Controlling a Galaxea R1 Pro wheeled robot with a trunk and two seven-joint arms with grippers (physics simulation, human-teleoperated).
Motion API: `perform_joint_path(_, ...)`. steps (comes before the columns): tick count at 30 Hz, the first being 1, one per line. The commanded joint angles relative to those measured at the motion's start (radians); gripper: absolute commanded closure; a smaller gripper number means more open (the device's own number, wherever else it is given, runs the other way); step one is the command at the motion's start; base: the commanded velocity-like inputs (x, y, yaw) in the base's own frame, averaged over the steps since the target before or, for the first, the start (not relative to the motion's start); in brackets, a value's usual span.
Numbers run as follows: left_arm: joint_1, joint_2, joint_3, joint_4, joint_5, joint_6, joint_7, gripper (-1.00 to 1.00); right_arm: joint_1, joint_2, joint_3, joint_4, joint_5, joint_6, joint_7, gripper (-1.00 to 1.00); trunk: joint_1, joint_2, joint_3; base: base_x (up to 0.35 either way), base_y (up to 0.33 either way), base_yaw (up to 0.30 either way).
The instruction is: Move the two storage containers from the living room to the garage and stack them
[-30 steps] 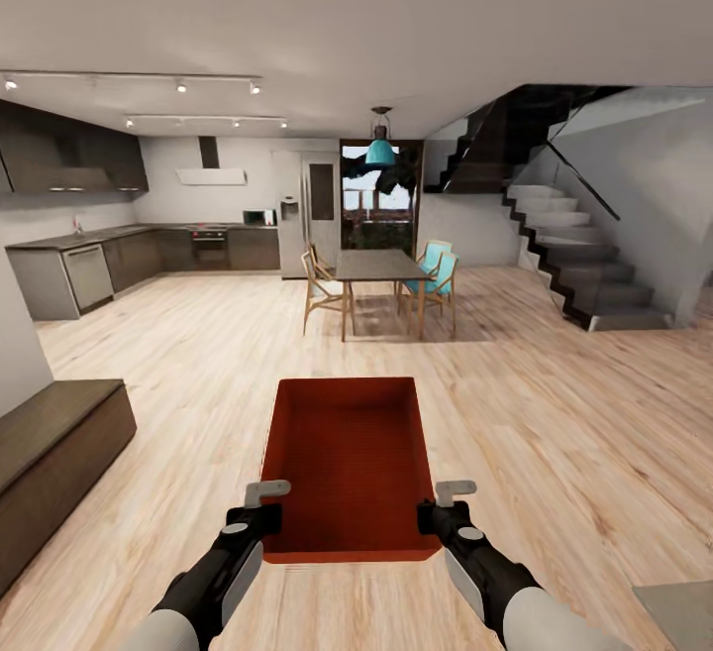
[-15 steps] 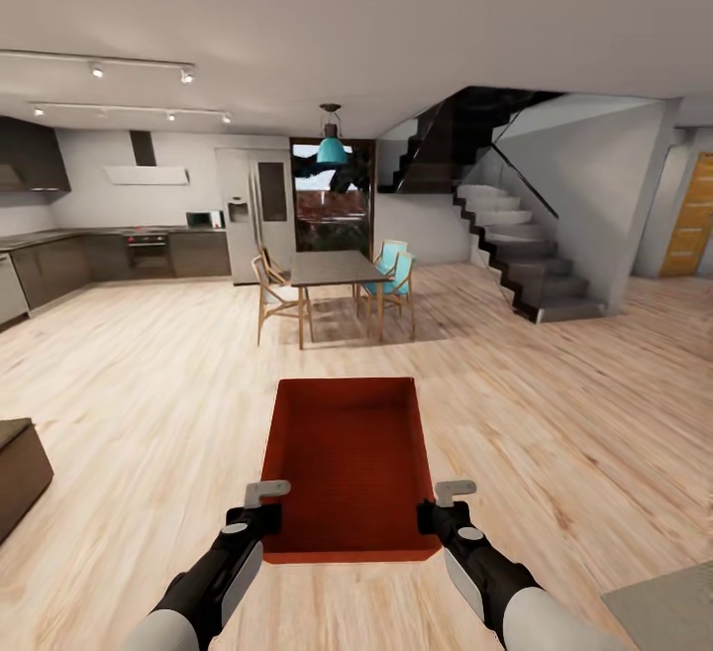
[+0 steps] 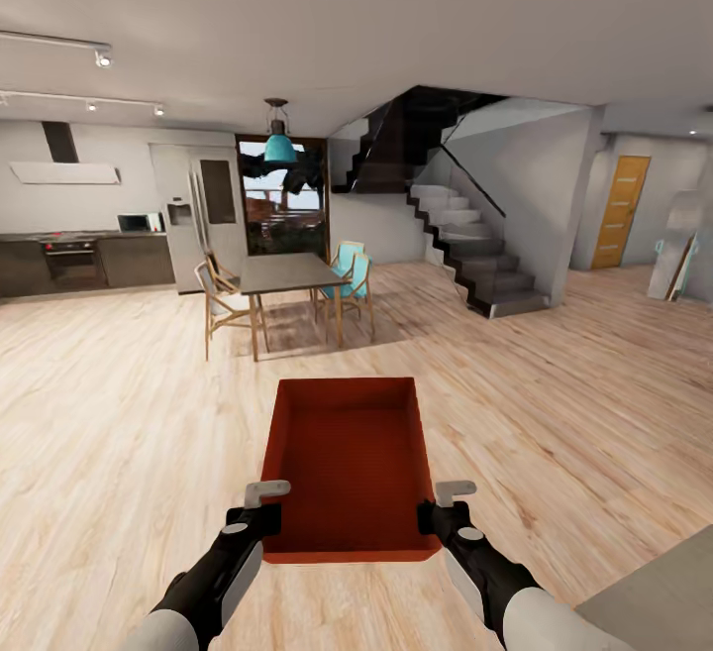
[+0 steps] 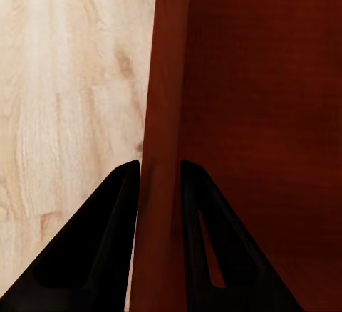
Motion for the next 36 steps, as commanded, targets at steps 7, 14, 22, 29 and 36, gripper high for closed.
perform_joint_path(7, -0.001, 0.002, 0.018, -0.006, -0.013, -0.001, 0.016, 1.00, -0.001, -0.004, -0.021, 0.004, -0.010, -0.004, -0.016, 1.00, 0.001, -0.001, -0.001, 0.323, 0.000, -0.284)
perform_joint_path(14, -0.001, 0.003, 0.018, -0.006, -0.013, -0.001, 0.015, 1.00, -0.001, -0.004, -0.021, 0.004, -0.010, -0.004, -0.016, 1.00, 0.001, -0.001, -0.001, 0.323, 0.000, -0.284)
perform_joint_path(22, -0.001, 0.003, 0.018, -0.006, -0.013, -0.001, 0.015, 1.00, -0.001, -0.007, -0.021, 0.004, -0.011, -0.004, -0.016, 1.00, 0.001, -0.001, -0.001, 0.323, 0.000, -0.178)
perform_joint_path(29, -0.001, 0.002, 0.018, -0.006, -0.013, -0.001, 0.015, 1.00, -0.001, -0.009, -0.021, 0.004, -0.012, -0.004, -0.016, 1.00, 0.001, -0.001, -0.001, 0.323, 0.000, -0.007)
perform_joint_path(36, -0.001, 0.003, 0.018, -0.006, -0.013, -0.001, 0.015, 1.00, -0.001, -0.009, -0.021, 0.004, -0.011, -0.003, -0.016, 1.00, 0.001, -0.001, -0.001, 0.323, 0.000, 0.000)
